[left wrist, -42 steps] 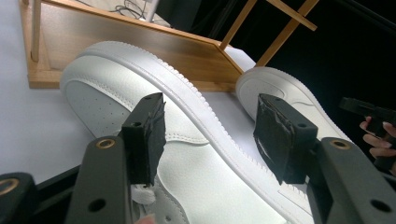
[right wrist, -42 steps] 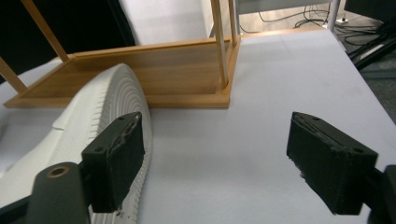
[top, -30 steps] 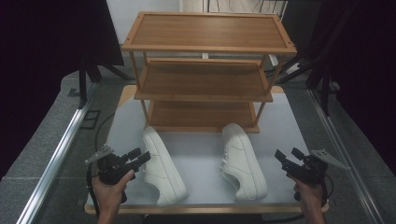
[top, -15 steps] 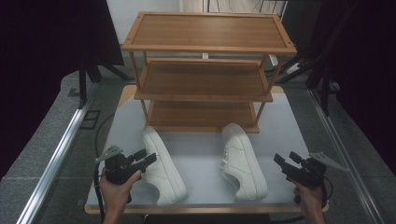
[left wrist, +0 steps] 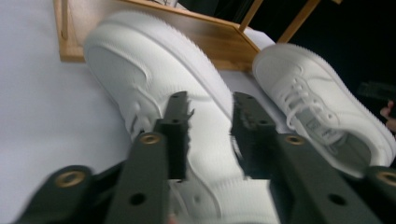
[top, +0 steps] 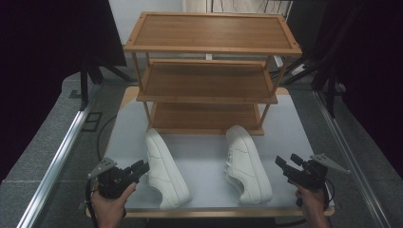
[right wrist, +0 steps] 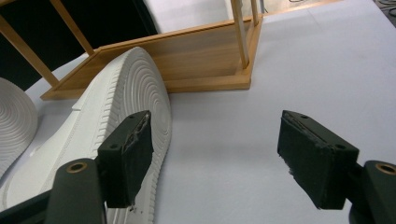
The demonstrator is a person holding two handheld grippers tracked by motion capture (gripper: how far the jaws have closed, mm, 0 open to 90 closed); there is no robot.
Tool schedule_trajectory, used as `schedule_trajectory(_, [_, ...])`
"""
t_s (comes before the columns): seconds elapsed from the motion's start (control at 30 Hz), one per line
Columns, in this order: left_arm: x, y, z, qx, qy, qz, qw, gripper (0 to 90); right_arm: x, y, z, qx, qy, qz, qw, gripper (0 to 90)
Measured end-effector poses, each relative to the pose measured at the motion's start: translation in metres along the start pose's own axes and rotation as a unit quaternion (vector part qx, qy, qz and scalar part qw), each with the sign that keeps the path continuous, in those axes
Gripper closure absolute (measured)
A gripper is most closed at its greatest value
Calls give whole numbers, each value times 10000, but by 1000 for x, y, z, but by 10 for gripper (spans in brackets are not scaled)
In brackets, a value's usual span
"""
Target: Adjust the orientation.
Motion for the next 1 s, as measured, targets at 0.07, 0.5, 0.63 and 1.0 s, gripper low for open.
schedule_trajectory(0.07, [-9, 2, 1, 8, 12, 133, 9999, 729, -1, 1, -1, -19, 18, 12, 10000, 266])
schedule_trajectory(0.5, [-34, -9, 2, 13, 36, 307, 9995, 822, -8, -4, -8, -186, 202, 77, 9996, 278])
schedule_trajectory(0.63, [-41, -3, -1, -4, 45, 466, 9989, 822, -9, -6, -9, -231, 241, 86, 9994, 278])
schedule_trajectory(1.0, [-27, 4, -15, -171, 186, 440, 9987, 822, -10, -5, -9, -264, 271, 108, 9992, 278])
Point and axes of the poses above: each handheld gripper's, and its own axes: y roughly forward along the jaws, x roughly out of its top, z roughly to its left, the point moved 4 cm from there along y, roughly forward along the jaws, and after that the axes turned 9 degrees about x, right-handed, at the moved point
